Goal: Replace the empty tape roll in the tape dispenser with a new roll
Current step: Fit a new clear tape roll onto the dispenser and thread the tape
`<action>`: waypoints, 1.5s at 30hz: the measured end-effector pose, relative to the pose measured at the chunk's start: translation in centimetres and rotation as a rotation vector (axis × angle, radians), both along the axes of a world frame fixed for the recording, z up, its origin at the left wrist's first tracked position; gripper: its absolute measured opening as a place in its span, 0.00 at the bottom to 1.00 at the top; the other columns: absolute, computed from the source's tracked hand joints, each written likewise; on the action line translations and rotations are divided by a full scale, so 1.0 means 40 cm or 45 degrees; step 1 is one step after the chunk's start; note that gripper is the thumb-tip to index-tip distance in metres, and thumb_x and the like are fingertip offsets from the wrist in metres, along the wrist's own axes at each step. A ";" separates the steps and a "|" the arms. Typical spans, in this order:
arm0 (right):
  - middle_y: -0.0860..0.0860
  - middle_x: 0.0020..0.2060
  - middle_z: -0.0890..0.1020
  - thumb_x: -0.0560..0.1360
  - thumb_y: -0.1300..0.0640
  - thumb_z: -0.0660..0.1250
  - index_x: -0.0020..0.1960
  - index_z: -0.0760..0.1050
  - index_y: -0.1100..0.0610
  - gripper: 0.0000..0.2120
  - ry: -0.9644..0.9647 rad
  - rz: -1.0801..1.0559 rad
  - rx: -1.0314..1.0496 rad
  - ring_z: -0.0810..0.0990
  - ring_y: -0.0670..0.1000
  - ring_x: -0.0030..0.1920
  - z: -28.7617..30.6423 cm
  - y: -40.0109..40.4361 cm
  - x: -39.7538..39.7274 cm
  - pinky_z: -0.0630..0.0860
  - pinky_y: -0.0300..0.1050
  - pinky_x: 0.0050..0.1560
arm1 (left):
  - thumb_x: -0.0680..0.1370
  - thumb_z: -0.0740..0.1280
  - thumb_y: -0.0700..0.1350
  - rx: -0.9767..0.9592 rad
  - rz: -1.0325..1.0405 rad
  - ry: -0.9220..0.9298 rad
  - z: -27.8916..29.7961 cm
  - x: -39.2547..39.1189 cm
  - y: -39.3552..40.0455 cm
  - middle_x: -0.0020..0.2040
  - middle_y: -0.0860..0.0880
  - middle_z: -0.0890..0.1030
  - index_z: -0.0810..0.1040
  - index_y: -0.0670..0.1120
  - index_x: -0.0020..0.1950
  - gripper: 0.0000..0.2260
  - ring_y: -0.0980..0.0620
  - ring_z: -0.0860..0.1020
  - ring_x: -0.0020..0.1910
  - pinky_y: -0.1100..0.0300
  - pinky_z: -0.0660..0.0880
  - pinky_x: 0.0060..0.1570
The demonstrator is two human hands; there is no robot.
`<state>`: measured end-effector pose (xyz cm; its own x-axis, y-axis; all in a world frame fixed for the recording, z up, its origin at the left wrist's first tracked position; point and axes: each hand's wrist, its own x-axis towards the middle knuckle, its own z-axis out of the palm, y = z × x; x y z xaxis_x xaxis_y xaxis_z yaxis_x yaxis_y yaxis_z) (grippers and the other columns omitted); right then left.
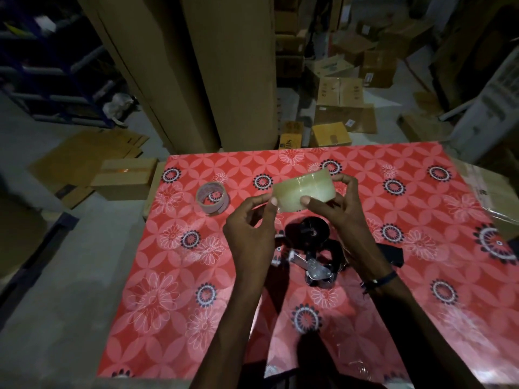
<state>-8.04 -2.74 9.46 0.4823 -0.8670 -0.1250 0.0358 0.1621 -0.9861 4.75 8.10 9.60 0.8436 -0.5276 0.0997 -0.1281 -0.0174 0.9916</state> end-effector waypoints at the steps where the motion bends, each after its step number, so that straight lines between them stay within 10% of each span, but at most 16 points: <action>1: 0.55 0.62 0.85 0.60 0.42 0.84 0.70 0.68 0.44 0.44 0.020 0.006 -0.025 0.88 0.52 0.57 -0.003 -0.001 -0.004 0.86 0.48 0.49 | 0.81 0.75 0.41 0.001 -0.001 -0.010 -0.004 0.002 0.000 0.49 0.54 0.89 0.88 0.44 0.55 0.05 0.59 0.87 0.50 0.63 0.82 0.54; 6: 0.45 0.64 0.84 0.58 0.45 0.87 0.69 0.76 0.48 0.42 0.196 0.049 -0.259 0.83 0.48 0.66 -0.031 -0.004 -0.017 0.85 0.45 0.56 | 0.82 0.71 0.37 -0.002 -0.038 -0.098 -0.021 0.007 -0.009 0.53 0.54 0.88 0.85 0.42 0.53 0.04 0.60 0.86 0.54 0.60 0.82 0.56; 13: 0.43 0.57 0.87 0.57 0.50 0.92 0.66 0.79 0.50 0.40 0.356 -0.023 -0.406 0.85 0.39 0.53 -0.043 0.000 -0.024 0.80 0.31 0.49 | 0.81 0.65 0.36 0.072 -0.032 -0.496 -0.045 -0.004 -0.031 0.51 0.53 0.86 0.80 0.43 0.52 0.06 0.53 0.83 0.49 0.58 0.77 0.45; 18: 0.42 0.58 0.86 0.53 0.38 0.89 0.65 0.79 0.47 0.44 0.372 -0.019 -0.455 0.86 0.42 0.57 -0.039 -0.024 -0.038 0.84 0.44 0.57 | 0.81 0.64 0.33 0.077 -0.031 -0.562 -0.048 0.003 -0.058 0.49 0.52 0.86 0.80 0.40 0.50 0.06 0.55 0.81 0.46 0.71 0.72 0.46; 37: 0.43 0.71 0.80 0.61 0.57 0.90 0.79 0.70 0.53 0.51 0.439 0.418 -0.669 0.78 0.42 0.72 -0.157 -0.134 -0.148 0.72 0.36 0.73 | 0.89 0.58 0.43 0.114 -0.606 -0.028 -0.212 0.070 -0.089 0.56 0.47 0.88 0.74 0.39 0.53 0.10 0.50 0.86 0.61 0.48 0.78 0.64; 45: 0.47 0.71 0.81 0.61 0.49 0.90 0.79 0.70 0.55 0.52 0.508 0.388 -0.730 0.79 0.46 0.72 -0.211 -0.123 -0.127 0.73 0.42 0.75 | 0.90 0.56 0.43 0.183 -0.675 0.029 -0.249 0.083 -0.079 0.60 0.49 0.87 0.71 0.42 0.55 0.08 0.56 0.85 0.59 0.66 0.79 0.53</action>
<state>-13.11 -7.68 1.00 0.7236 -0.6844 0.0897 -0.3055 -0.4340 -0.8475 8.07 4.93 -0.36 0.4594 -0.8880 -0.0198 -0.1343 -0.0915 0.9867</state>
